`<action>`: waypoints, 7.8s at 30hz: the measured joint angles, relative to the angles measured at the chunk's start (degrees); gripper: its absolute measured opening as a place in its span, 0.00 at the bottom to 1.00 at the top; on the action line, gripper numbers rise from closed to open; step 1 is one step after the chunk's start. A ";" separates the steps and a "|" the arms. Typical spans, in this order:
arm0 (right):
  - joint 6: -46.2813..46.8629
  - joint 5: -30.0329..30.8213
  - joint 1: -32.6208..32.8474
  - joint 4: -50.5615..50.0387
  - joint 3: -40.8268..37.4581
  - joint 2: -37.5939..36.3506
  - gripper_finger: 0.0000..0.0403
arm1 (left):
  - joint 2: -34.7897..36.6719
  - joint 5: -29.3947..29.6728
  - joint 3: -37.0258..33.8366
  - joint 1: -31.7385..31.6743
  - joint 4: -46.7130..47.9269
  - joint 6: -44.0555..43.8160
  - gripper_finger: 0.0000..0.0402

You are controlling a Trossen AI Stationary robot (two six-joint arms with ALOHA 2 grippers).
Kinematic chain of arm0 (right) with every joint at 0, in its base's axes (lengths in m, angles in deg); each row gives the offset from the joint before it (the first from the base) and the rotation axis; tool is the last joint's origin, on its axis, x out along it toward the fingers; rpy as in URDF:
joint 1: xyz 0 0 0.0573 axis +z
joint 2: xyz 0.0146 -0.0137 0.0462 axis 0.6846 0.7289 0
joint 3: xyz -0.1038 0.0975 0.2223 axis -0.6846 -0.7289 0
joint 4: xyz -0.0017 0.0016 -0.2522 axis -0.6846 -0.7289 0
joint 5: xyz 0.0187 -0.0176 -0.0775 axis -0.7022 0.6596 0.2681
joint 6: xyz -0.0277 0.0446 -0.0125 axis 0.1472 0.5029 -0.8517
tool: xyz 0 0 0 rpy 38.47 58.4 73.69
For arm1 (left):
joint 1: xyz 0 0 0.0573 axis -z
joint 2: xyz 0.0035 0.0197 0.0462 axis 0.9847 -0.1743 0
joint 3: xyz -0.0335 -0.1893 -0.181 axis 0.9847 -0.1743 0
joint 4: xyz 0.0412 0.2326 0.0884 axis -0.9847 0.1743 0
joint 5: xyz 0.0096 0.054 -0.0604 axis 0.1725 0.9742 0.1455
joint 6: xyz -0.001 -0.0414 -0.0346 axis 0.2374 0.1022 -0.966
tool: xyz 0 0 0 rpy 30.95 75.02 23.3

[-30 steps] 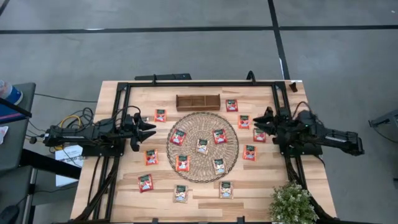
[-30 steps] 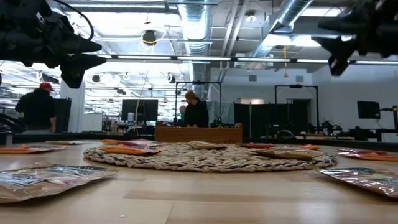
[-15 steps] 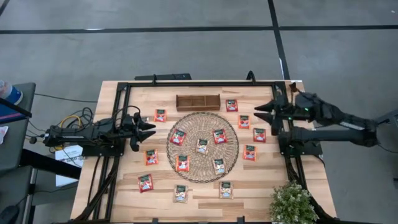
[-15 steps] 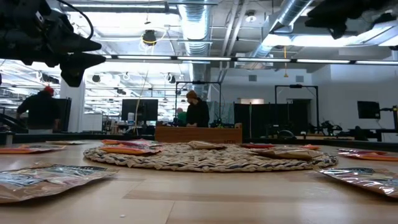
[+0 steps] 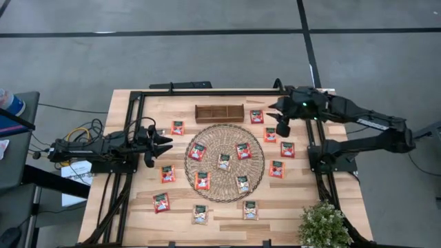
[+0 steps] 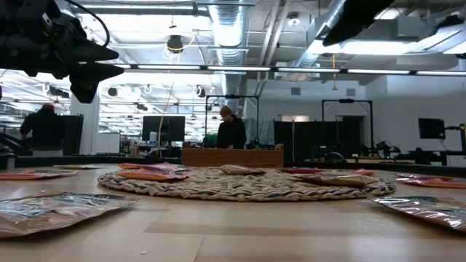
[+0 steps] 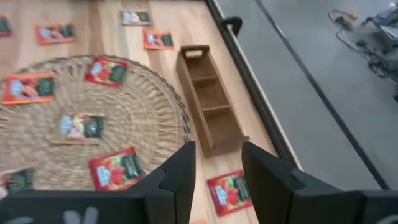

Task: Pick & Place Tea
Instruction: Put the red tea bag into the right section of the wooden organizer

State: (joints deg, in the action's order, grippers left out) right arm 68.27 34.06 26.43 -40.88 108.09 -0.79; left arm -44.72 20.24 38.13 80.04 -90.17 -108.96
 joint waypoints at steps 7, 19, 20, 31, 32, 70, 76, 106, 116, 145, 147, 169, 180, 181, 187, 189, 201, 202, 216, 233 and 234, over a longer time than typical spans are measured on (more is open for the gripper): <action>-3.07 0.26 -2.42 -1.15 0.98 5.20 0.31 | 0.00 -0.01 0.04 0.00 -0.02 -0.13 0.38; -3.58 0.26 -2.50 -6.44 0.95 11.14 0.49 | 0.00 -0.01 0.09 0.00 -0.04 -0.30 0.38; -3.58 0.48 -2.52 -6.96 0.95 11.65 0.53 | 0.00 -0.01 0.09 0.00 -0.04 -0.30 0.38; 7.65 4.00 -0.84 -8.31 0.95 15.48 0.82 | 0.00 -0.03 0.11 0.00 -0.04 -2.87 0.38; 9.22 3.90 -0.32 -8.97 0.95 15.61 0.82 | 0.00 -0.03 0.11 0.00 -0.07 -2.86 0.38; -3.37 -0.25 -8.79 -3.23 2.99 29.73 0.84 | 0.00 -0.03 0.11 0.00 -0.07 -2.91 0.38; -7.50 0.20 -8.37 -0.57 5.39 36.41 0.82 | 0.00 -0.01 0.11 0.00 -0.07 -2.90 0.38; -13.00 -9.53 -21.50 -5.34 11.62 46.08 0.79 | 0.00 0.22 0.11 0.00 -0.09 -4.34 0.38; -13.58 -9.27 -22.32 -2.29 11.60 50.46 0.79 | 0.02 0.63 0.11 0.00 -0.07 -5.41 0.38; -10.89 -4.62 -22.69 0.08 11.69 55.15 0.79 | 0.02 0.63 0.11 0.00 -0.07 -5.59 0.38; -10.83 -4.55 -22.92 -0.90 11.60 55.23 0.78 | 0.00 0.64 0.11 0.00 -0.05 -5.61 0.38; -8.34 -4.69 -23.13 -3.02 11.62 55.27 0.55 | 0.00 0.63 0.11 0.00 -0.05 -5.59 0.38; -7.54 -4.75 -23.13 -4.16 11.62 55.27 0.29 | 0.00 0.63 0.11 0.00 -0.05 -5.59 0.38; -7.36 -4.78 -23.13 -4.16 11.62 55.27 0.27 | 0.00 0.63 0.11 0.00 -0.06 -5.59 0.38; -6.71 -4.97 -23.13 -4.22 11.62 55.27 0.19 | 0.00 0.63 0.11 0.00 -0.07 -5.59 0.38; -6.21 -5.63 -23.13 -4.34 11.62 55.27 0.17 | 0.00 0.63 0.11 0.00 -0.06 -5.59 0.38; -2.83 -8.25 -23.00 -6.22 11.62 55.27 0.01 | 0.00 0.63 0.11 0.00 -0.05 -5.59 0.38; -2.81 -8.48 -23.02 -6.44 11.62 55.27 0.01 | 0.00 0.63 0.11 0.00 -0.05 -5.59 0.38; 0.56 -13.12 -23.11 -7.03 11.62 55.27 0.01 | 0.00 0.61 0.11 0.00 -0.04 -5.48 0.38; 0.45 -13.94 -18.59 -7.84 11.65 55.07 0.23 | 0.00 0.61 0.11 0.00 -0.04 -5.44 0.38; 0.19 -13.97 -18.33 -9.08 12.02 54.93 0.24 | 0.00 0.61 0.11 0.00 -0.04 -5.44 0.38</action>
State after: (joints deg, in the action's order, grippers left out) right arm 68.46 20.09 8.10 -49.96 120.12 54.14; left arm -44.72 20.85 38.23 80.04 -90.21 -114.40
